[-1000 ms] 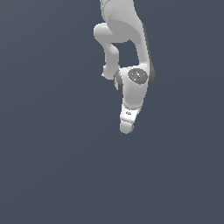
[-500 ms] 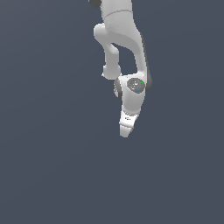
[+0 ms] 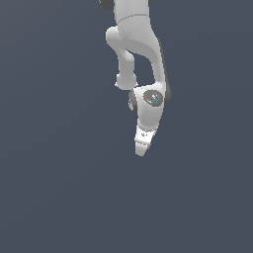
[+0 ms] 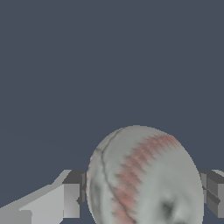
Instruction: Pick up the object and move it to a goal position.
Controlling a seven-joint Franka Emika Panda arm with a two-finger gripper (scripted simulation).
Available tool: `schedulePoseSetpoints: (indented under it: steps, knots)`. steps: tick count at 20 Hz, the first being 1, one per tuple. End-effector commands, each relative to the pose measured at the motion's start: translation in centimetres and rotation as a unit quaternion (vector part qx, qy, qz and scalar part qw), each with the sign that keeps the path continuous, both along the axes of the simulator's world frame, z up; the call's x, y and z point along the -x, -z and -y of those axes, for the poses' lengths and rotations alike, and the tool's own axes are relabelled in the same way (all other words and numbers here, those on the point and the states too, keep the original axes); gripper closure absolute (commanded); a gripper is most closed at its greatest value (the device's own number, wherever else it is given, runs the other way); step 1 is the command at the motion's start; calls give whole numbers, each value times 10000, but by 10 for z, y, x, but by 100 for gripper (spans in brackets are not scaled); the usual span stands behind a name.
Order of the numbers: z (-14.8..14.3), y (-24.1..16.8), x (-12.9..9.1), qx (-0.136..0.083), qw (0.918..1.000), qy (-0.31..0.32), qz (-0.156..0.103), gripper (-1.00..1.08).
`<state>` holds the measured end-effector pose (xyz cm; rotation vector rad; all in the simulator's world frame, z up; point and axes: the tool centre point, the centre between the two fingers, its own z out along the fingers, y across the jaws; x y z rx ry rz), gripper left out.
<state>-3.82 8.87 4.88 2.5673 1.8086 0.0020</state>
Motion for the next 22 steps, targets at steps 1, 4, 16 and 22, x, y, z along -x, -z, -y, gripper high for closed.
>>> schedulePoseSetpoints:
  steps: [1,4,16,22]
  knots:
    - [0,1,1,-2,10000,-3,-10,108]
    - [0,0,0,1,10000,0,1,108]
    - [23,-38,2,2,10000,-2,0,108]
    - [53,-87,3,0,10000,-8,-3,108]
